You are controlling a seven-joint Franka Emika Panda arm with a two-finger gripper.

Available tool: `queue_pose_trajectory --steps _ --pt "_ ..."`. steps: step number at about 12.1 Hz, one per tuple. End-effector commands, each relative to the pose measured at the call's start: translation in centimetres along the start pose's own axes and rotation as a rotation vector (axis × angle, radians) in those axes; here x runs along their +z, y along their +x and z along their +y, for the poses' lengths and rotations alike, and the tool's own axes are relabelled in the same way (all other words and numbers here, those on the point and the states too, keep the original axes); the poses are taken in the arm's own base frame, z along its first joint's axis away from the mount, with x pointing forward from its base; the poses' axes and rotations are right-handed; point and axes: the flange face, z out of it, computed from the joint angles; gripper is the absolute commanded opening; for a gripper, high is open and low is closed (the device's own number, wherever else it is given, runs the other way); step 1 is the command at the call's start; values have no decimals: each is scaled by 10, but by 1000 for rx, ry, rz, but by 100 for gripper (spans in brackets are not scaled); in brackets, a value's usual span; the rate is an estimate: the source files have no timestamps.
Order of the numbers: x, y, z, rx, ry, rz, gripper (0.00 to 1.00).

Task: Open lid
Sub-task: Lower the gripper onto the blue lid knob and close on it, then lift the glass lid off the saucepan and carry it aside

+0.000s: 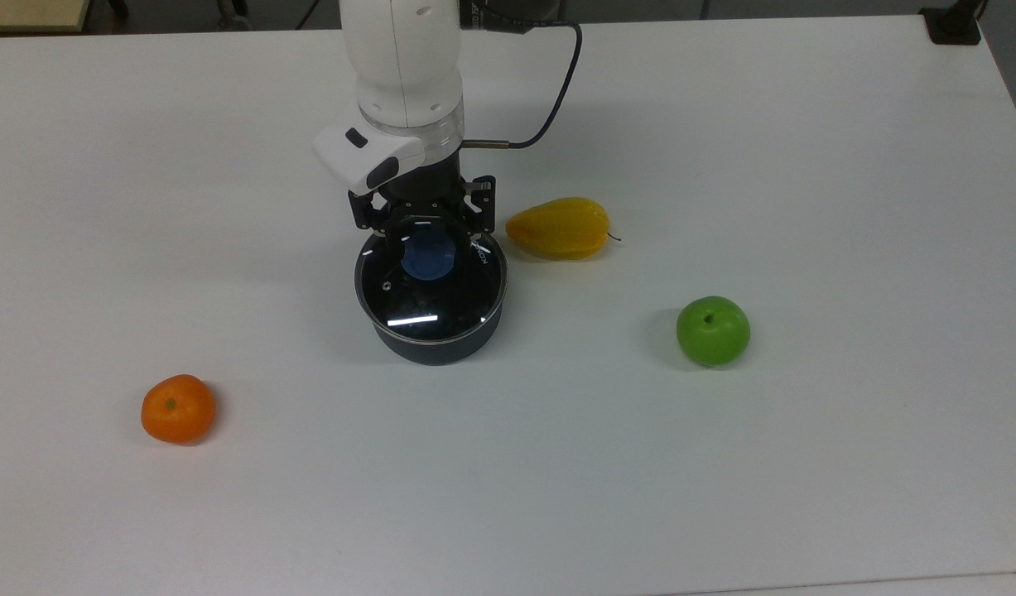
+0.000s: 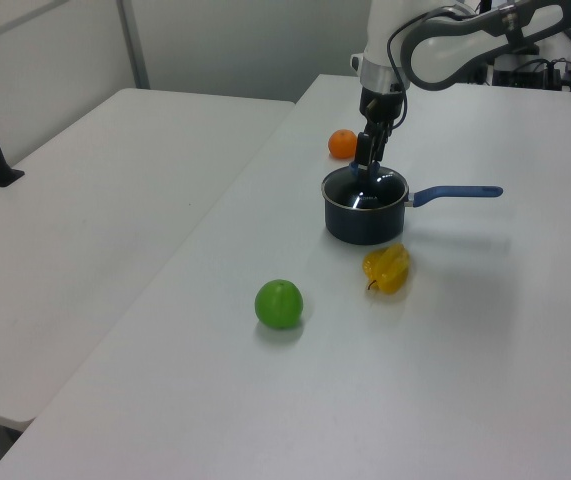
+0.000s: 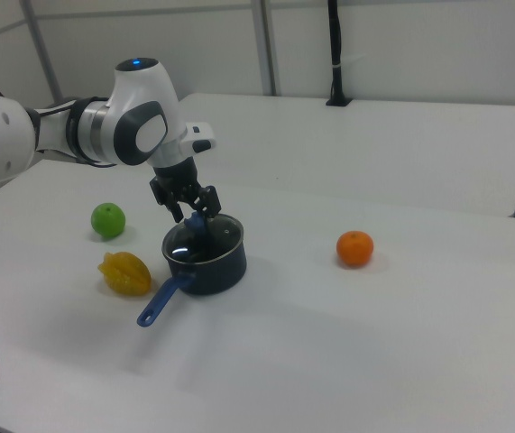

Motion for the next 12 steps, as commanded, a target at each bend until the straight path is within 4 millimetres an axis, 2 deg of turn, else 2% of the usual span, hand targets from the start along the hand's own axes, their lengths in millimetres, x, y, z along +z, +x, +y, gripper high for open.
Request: queue_pose_trajectory --steps 1,5,7,12 --pt "2 3 1 2 -12 12 68" --pt "-3 8 0 1 -10 61 50" --pt "-10 7 3 4 -10 61 49" --pt "-54 -4 28 37 -10 50 49"
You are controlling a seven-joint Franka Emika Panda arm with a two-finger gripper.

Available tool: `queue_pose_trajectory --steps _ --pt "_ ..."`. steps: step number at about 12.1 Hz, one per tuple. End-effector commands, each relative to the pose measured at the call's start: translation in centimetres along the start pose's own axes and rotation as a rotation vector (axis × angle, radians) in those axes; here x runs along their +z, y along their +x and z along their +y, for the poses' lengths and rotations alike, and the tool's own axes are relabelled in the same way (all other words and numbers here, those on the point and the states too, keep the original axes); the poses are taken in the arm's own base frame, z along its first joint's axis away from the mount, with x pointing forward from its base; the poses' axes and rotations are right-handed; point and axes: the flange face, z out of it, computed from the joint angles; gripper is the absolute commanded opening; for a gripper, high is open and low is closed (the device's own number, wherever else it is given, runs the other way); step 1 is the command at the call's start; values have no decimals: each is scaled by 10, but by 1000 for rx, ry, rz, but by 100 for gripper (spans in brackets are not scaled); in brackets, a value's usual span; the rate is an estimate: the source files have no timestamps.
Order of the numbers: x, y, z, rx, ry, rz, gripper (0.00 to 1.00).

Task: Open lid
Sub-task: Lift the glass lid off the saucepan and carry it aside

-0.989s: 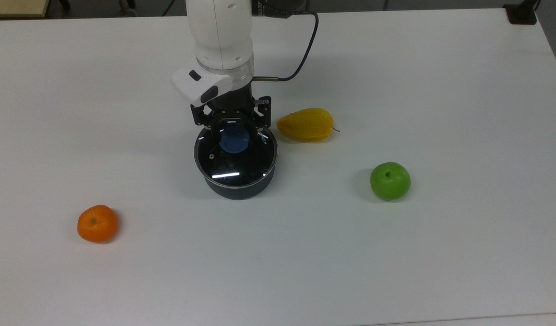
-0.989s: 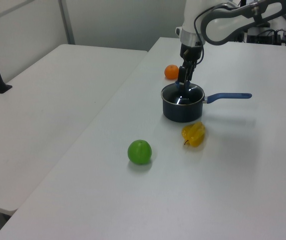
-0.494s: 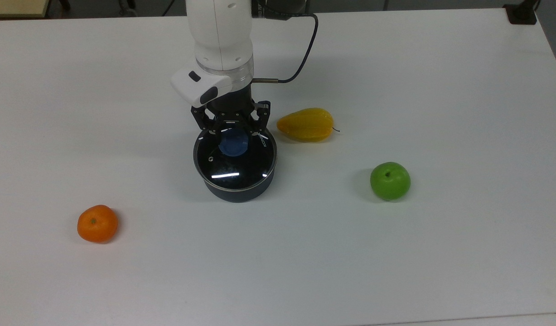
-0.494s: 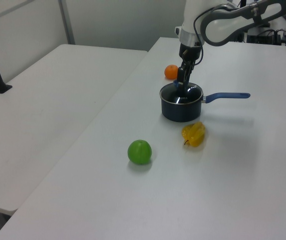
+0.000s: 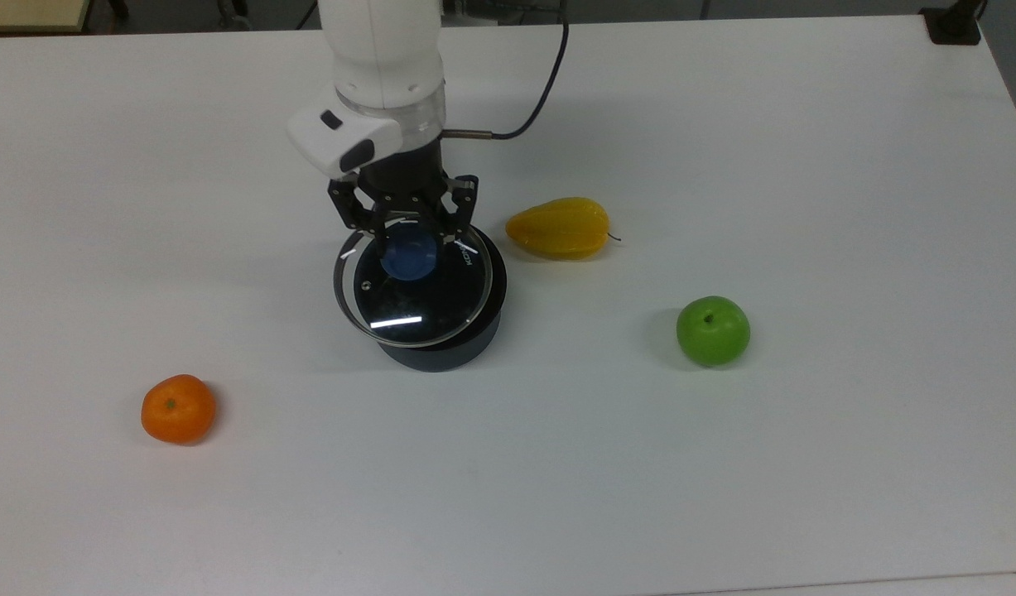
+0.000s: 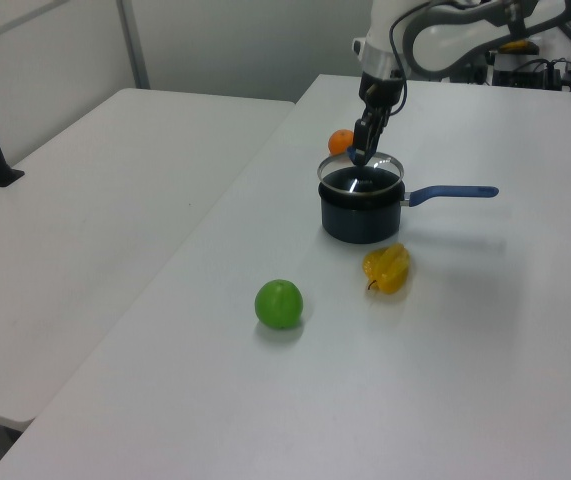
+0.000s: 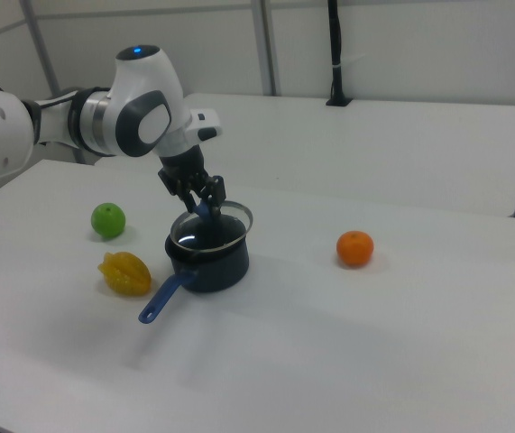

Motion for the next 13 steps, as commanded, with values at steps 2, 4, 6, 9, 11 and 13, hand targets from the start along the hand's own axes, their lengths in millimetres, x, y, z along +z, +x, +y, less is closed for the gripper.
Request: queue_pose_trajectory --steps 2,4,6,9,11,13 --pt "-52 -13 30 36 -9 -14 49" --pt "-57 -18 69 53 -14 -36 49" --pt "-58 -22 122 66 -29 -35 49" --pt "-53 -38 207 80 -48 -43 49" --pt "-39 -52 242 111 -48 -71 49" --pt "-30 -57 256 106 -40 -83 50"
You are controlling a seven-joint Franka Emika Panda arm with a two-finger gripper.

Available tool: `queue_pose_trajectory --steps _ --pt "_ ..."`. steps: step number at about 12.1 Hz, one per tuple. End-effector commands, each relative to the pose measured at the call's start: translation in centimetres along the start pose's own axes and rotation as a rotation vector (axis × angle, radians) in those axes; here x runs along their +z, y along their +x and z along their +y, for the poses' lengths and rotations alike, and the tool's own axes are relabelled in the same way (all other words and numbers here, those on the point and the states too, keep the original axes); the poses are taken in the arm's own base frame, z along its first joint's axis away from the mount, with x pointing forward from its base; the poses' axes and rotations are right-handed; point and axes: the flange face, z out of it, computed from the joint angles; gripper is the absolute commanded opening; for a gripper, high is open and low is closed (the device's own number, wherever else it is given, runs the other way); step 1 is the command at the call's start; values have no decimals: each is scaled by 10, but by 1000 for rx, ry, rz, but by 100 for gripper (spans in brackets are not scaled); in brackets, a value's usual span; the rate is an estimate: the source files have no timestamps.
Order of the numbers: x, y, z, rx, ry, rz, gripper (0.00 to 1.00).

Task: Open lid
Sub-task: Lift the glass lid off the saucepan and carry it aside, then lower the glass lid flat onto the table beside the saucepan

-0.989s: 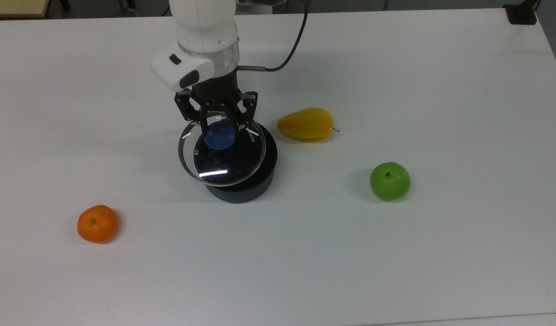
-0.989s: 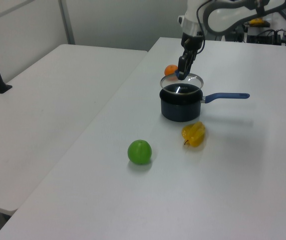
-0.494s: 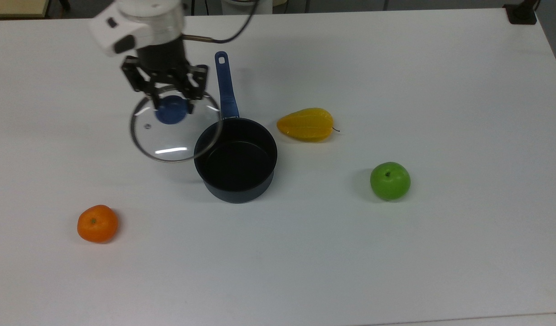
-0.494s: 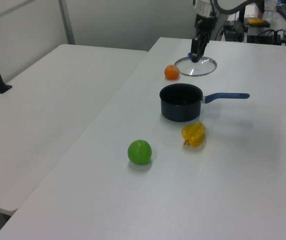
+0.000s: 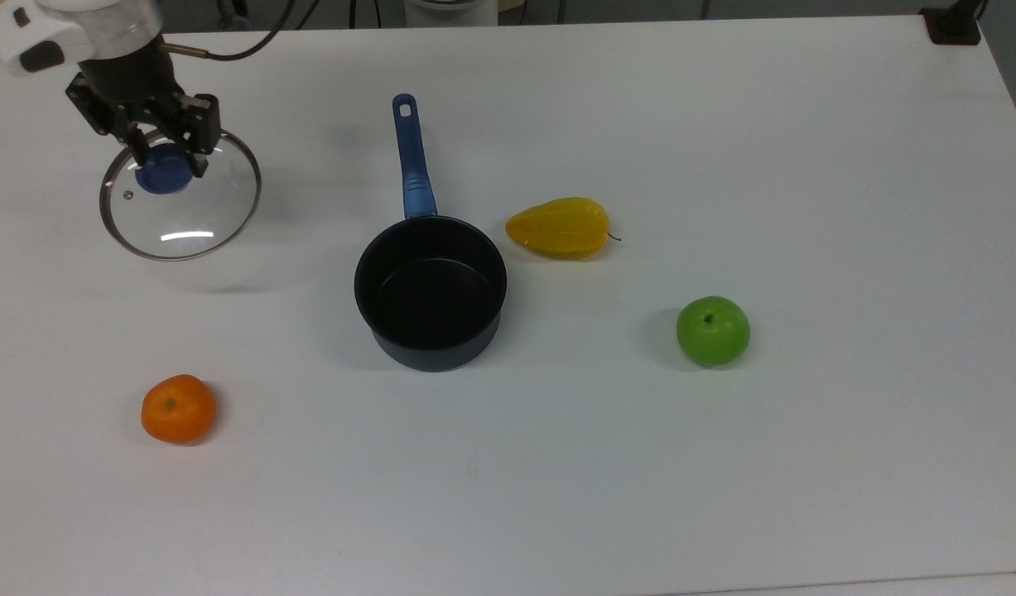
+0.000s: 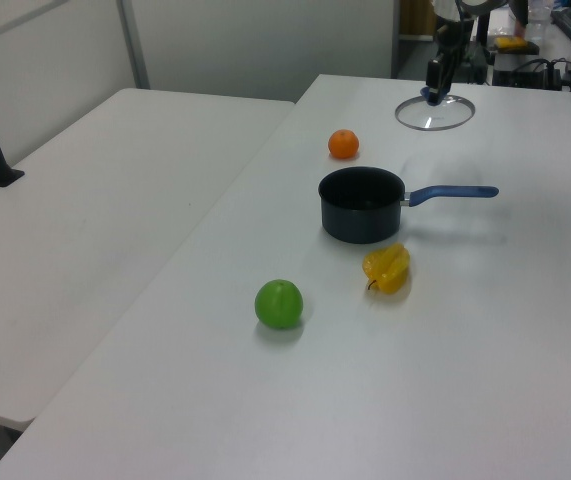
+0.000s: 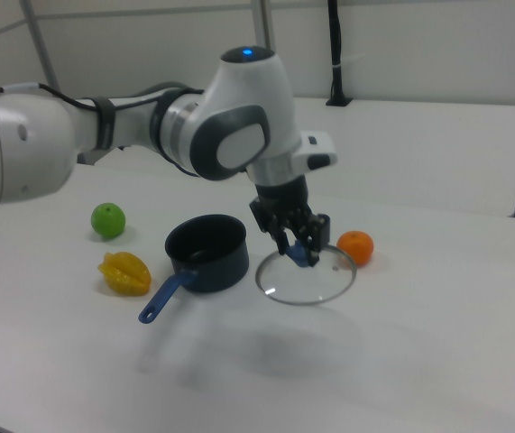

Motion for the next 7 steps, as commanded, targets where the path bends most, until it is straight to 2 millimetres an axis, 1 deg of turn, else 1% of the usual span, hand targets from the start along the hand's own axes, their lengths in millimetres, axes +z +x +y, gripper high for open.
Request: queue_pose_trajectory --steps 1,3,5,7 --pt "16 -2 7 -25 16 -9 49" --pt "43 0 7 -24 10 10 50" --pt "74 7 8 -25 3 24 50" --pt "86 7 4 -31 5 14 50"
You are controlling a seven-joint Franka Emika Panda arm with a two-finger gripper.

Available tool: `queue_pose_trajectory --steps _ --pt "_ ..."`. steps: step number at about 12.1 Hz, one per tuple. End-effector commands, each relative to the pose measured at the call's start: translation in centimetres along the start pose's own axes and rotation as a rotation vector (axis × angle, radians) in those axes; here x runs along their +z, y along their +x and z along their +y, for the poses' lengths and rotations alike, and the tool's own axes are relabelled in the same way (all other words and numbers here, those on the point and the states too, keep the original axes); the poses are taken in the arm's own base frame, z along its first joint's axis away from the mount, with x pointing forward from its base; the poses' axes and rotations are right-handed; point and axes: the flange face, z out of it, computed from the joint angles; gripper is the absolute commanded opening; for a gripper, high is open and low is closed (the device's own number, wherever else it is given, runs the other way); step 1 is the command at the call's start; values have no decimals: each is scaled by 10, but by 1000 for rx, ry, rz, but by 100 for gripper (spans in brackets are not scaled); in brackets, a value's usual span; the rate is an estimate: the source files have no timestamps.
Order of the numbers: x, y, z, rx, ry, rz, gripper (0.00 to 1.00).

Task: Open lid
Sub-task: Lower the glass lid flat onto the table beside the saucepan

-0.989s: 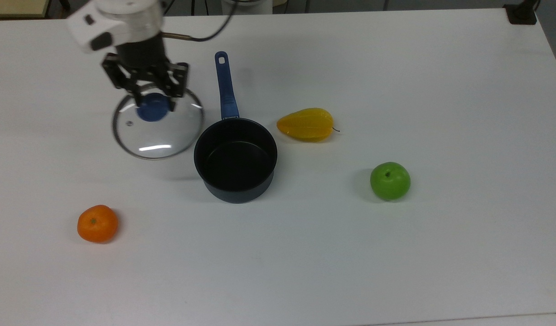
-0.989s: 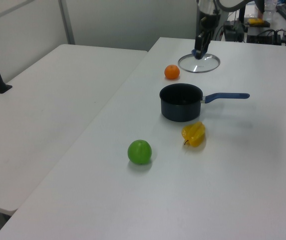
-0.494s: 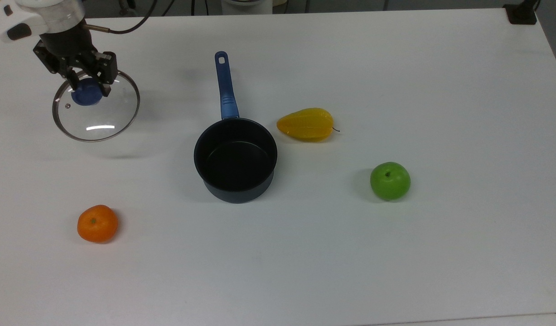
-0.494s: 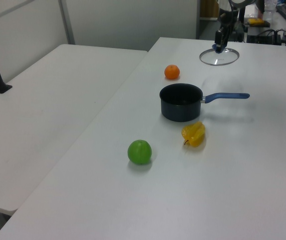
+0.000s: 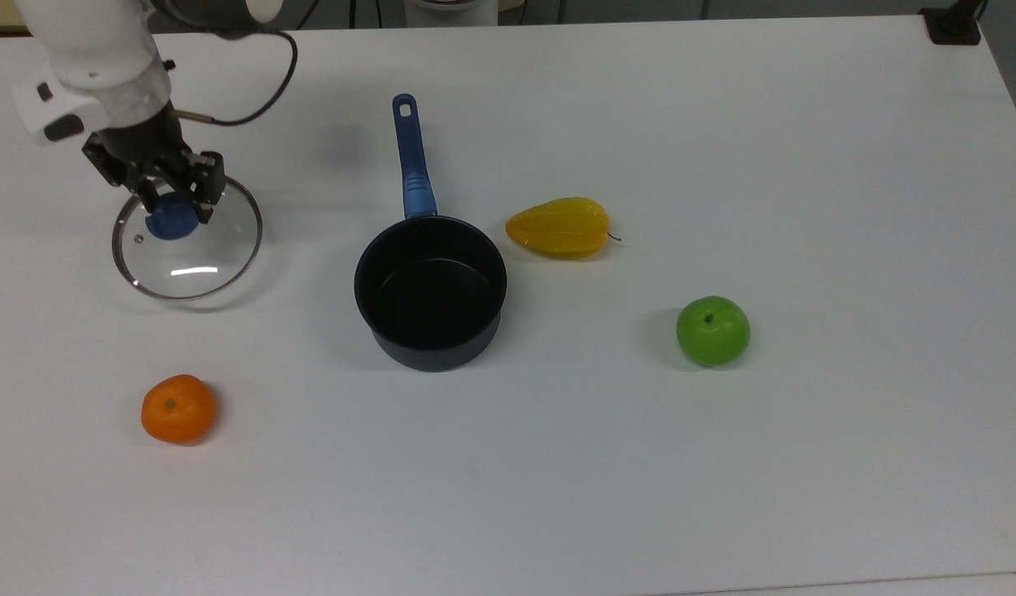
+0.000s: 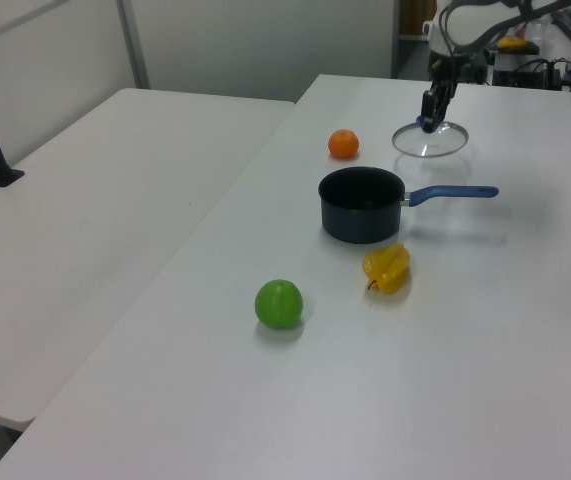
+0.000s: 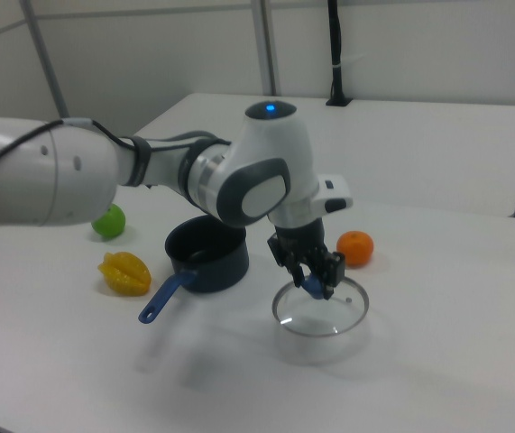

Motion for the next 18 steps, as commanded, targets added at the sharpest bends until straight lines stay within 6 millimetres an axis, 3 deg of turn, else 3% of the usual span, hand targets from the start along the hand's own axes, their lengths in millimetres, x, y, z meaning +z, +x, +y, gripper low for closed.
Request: queue_pose_trajectory --steps 1,11,14,15,18 --pt "15 3 -5 -23 8 20 50" --pt "43 2 -15 -50 3 -11 51" --pt "56 1 -28 -81 4 -33 56" --pt "55 1 -28 -81 4 -34 59" --pt "54 1 -28 -75 5 -35 94"
